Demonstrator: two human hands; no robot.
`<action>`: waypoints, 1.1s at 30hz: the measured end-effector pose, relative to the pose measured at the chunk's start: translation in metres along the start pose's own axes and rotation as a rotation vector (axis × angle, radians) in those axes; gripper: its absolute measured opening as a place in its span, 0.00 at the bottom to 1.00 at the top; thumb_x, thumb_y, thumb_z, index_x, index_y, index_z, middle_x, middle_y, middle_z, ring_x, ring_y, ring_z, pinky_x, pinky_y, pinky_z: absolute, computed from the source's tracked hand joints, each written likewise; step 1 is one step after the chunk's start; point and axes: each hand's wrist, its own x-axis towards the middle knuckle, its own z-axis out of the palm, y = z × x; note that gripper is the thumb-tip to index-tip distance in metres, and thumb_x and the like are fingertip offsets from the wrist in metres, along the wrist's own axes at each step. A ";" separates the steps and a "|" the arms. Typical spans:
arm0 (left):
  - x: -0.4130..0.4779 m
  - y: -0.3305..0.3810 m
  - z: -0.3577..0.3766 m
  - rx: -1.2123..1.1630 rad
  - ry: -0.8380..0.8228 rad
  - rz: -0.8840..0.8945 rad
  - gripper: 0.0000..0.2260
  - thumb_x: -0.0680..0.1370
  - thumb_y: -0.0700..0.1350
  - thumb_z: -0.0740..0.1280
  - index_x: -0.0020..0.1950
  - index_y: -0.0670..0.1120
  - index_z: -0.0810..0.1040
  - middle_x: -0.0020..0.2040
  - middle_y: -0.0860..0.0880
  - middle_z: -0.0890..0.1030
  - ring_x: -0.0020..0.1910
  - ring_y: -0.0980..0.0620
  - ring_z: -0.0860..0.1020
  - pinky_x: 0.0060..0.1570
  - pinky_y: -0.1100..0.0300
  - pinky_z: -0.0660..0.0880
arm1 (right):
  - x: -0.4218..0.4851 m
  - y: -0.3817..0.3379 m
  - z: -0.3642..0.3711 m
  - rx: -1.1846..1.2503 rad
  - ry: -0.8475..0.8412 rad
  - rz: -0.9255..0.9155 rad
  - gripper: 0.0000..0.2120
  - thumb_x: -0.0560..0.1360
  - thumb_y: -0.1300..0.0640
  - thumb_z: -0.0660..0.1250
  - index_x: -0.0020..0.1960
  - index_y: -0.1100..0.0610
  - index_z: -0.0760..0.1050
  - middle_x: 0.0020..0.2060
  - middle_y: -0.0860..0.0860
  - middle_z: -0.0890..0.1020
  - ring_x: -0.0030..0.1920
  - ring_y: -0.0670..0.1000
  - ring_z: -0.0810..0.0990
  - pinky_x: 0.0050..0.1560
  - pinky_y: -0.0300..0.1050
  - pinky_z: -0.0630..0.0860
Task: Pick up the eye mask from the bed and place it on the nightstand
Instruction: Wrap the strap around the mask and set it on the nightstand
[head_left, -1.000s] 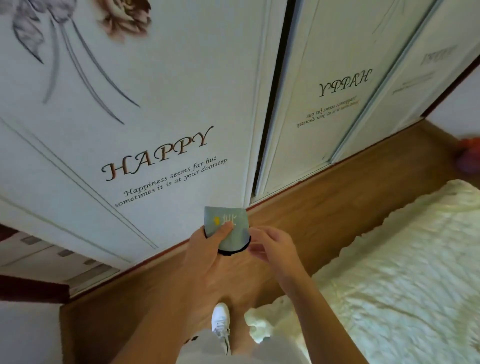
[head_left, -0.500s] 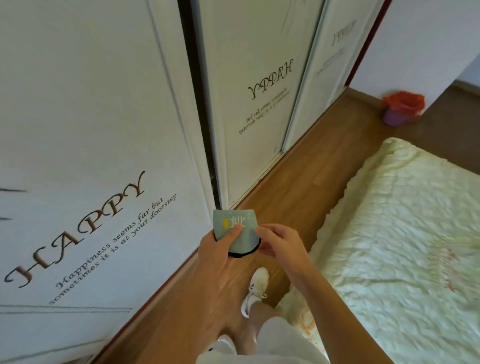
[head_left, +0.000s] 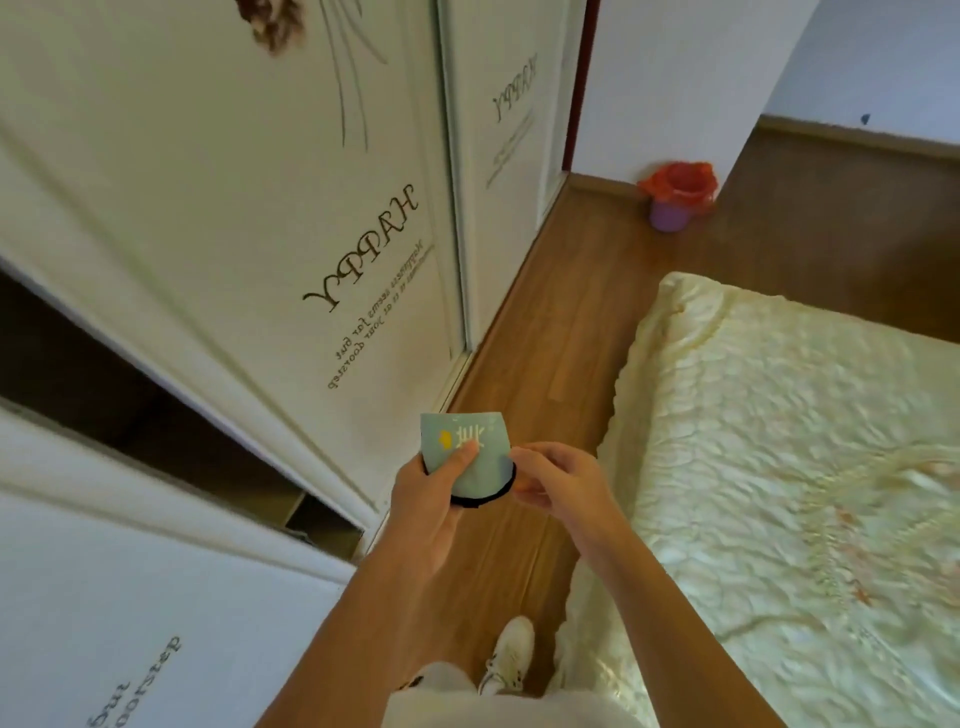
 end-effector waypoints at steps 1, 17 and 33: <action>0.014 0.006 0.014 -0.004 -0.017 -0.002 0.17 0.74 0.40 0.72 0.61 0.38 0.77 0.52 0.40 0.84 0.49 0.44 0.83 0.45 0.51 0.82 | 0.014 -0.008 -0.008 0.012 0.022 -0.003 0.04 0.76 0.49 0.72 0.48 0.48 0.82 0.44 0.49 0.87 0.48 0.51 0.87 0.49 0.44 0.85; 0.224 0.077 0.179 0.044 -0.227 -0.102 0.18 0.74 0.38 0.71 0.63 0.39 0.76 0.54 0.40 0.85 0.50 0.45 0.84 0.39 0.57 0.83 | 0.219 -0.081 -0.106 0.141 0.203 0.024 0.12 0.76 0.51 0.71 0.55 0.57 0.84 0.47 0.58 0.88 0.50 0.57 0.87 0.51 0.46 0.85; 0.477 0.218 0.362 0.099 -0.402 -0.184 0.10 0.76 0.38 0.70 0.57 0.41 0.79 0.52 0.42 0.84 0.49 0.46 0.83 0.46 0.54 0.82 | 0.489 -0.227 -0.171 0.208 0.363 0.035 0.09 0.76 0.51 0.71 0.52 0.56 0.83 0.45 0.60 0.87 0.49 0.56 0.86 0.52 0.49 0.85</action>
